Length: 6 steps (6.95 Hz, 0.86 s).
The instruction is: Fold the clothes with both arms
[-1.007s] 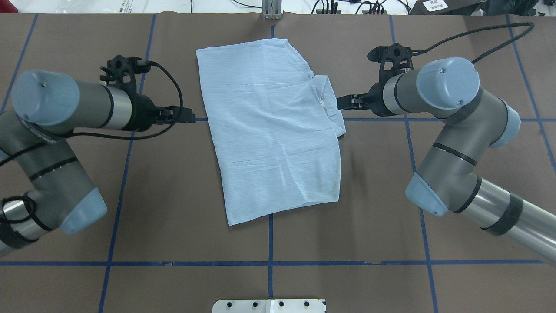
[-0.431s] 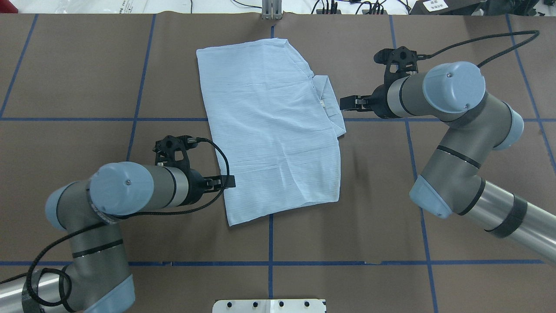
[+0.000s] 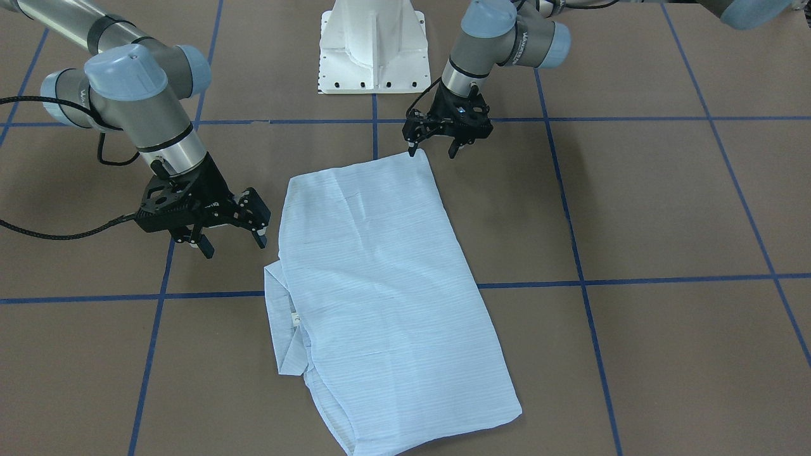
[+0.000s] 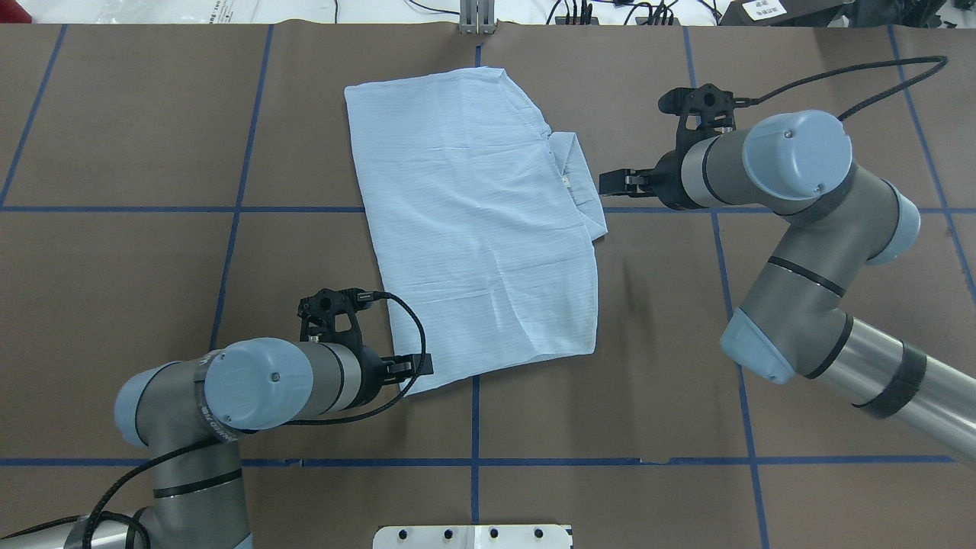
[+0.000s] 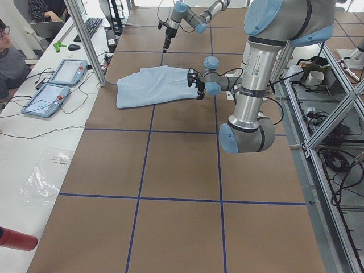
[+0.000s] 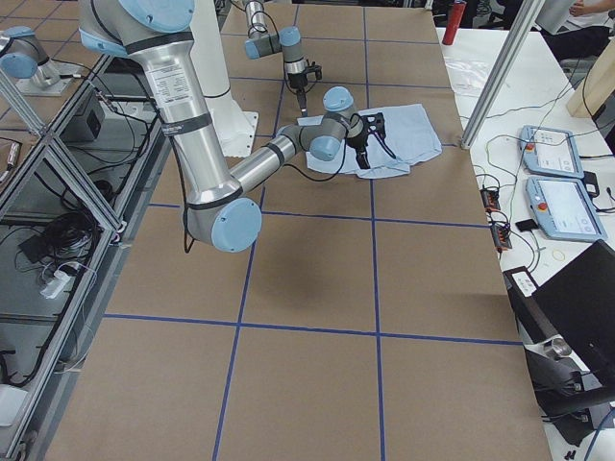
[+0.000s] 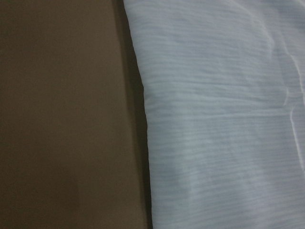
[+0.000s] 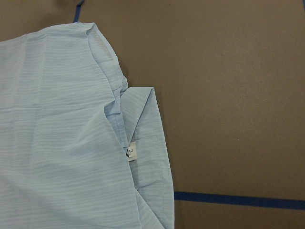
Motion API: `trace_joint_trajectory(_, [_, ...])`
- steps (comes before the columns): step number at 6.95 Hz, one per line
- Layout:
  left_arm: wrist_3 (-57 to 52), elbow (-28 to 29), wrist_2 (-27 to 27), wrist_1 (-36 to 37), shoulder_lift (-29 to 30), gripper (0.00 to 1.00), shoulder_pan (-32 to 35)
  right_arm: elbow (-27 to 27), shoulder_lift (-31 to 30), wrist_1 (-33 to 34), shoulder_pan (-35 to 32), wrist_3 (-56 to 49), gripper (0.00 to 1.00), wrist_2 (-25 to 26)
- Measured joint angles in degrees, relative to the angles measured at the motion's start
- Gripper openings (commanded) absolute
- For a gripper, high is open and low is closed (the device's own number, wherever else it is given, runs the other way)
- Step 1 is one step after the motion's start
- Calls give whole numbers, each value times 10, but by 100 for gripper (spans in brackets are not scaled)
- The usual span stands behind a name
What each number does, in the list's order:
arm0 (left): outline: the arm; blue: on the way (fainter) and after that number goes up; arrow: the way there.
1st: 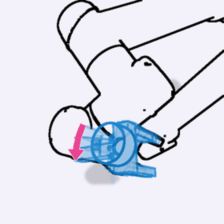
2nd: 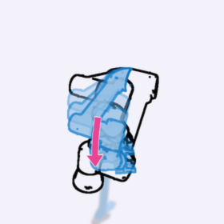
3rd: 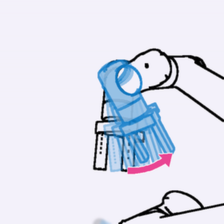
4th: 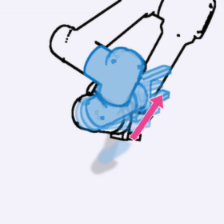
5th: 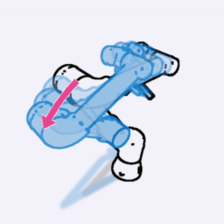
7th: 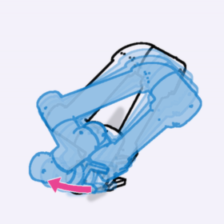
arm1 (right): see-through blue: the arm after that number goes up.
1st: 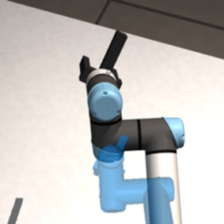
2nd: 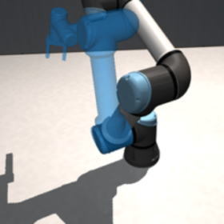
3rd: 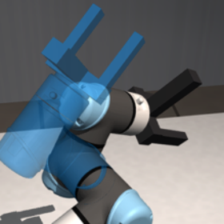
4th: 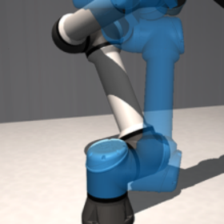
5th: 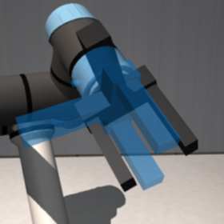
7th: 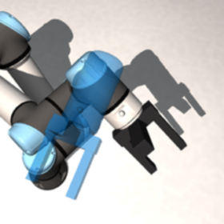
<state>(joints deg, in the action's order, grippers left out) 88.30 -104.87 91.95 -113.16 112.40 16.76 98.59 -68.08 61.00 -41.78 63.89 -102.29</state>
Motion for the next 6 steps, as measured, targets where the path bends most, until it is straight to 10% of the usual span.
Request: trace_joint_trajectory(6, [11, 16, -1, 8, 22, 57, -7, -2, -1, 0, 0, 0, 100, 2])
